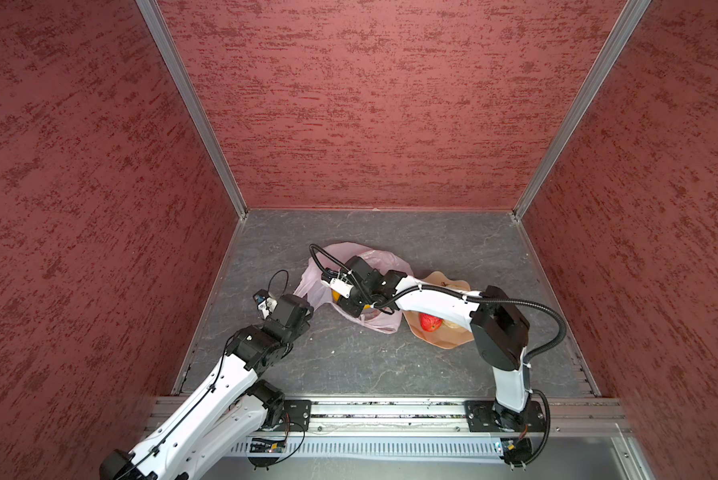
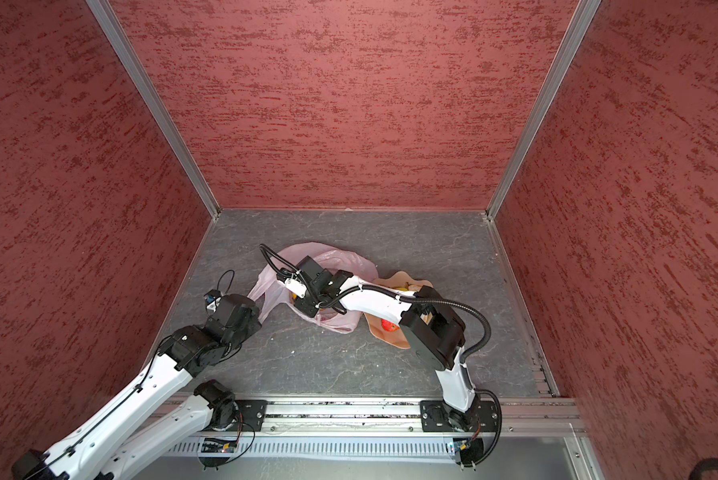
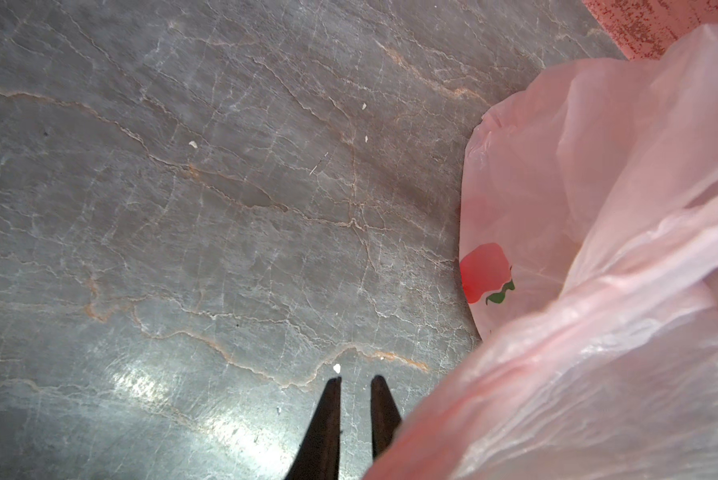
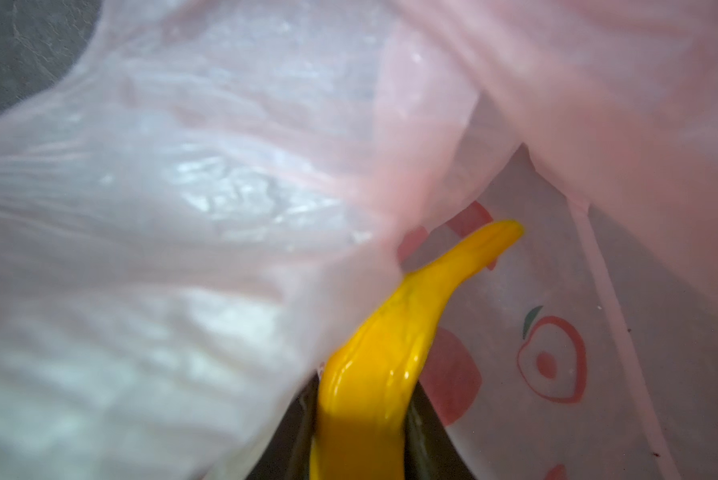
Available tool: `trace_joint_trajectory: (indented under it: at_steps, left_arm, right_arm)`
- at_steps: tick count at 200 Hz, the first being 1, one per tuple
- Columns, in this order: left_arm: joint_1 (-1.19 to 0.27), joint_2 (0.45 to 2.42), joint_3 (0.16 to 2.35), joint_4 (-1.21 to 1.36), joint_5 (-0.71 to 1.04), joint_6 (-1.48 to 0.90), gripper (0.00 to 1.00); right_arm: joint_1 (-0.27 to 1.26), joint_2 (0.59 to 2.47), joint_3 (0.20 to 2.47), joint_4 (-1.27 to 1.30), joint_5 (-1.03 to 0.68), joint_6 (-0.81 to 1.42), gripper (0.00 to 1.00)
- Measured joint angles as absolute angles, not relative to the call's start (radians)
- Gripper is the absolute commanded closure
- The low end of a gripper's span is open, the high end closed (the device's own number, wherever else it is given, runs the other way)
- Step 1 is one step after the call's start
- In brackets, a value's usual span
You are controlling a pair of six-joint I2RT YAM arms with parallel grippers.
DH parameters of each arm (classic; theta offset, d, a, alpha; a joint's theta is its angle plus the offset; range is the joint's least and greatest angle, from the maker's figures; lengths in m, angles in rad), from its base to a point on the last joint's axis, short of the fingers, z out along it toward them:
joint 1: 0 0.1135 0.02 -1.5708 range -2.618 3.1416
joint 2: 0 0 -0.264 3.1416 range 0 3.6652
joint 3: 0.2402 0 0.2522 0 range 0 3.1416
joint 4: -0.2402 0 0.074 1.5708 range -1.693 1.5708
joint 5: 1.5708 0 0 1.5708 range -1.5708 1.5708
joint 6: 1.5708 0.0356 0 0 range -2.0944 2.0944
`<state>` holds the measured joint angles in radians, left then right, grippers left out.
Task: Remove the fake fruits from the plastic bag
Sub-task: 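Push the right gripper deeper into the bag and close on the banana, then lift the yellow banana up out of the bag with the right gripper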
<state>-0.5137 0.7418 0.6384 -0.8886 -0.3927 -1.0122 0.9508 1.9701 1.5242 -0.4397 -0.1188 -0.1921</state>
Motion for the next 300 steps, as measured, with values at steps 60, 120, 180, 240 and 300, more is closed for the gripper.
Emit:
trace_joint_trajectory:
  at_steps: [60,120,180,240,300]
  left_arm:
    - [-0.509,0.722,0.644,-0.89,-0.395,-1.012,0.84]
    - [-0.509,0.686,0.643,-0.893,-0.395,-1.013,0.84]
    - [-0.509,0.674,0.632,-0.896,-0.393,-1.014,0.84]
    - [-0.509,0.651,0.622,-0.897,-0.39,-1.016,0.84]
    - [-0.509,0.641,0.622,-0.898,-0.39,-1.016,0.84]
  right_arm:
    - [0.953,1.913,1.523,-0.442,-0.119,-0.192,0.74]
    - [0.954,1.879,1.523,-0.44,-0.124,-0.191,0.75]
    - [0.954,1.849,1.523,-0.41,-0.154,-0.17,0.75]
    - [0.954,1.845,1.554,-0.365,-0.228,-0.14,0.75]
    - [0.954,1.835,1.564,-0.34,-0.32,-0.12,0.74]
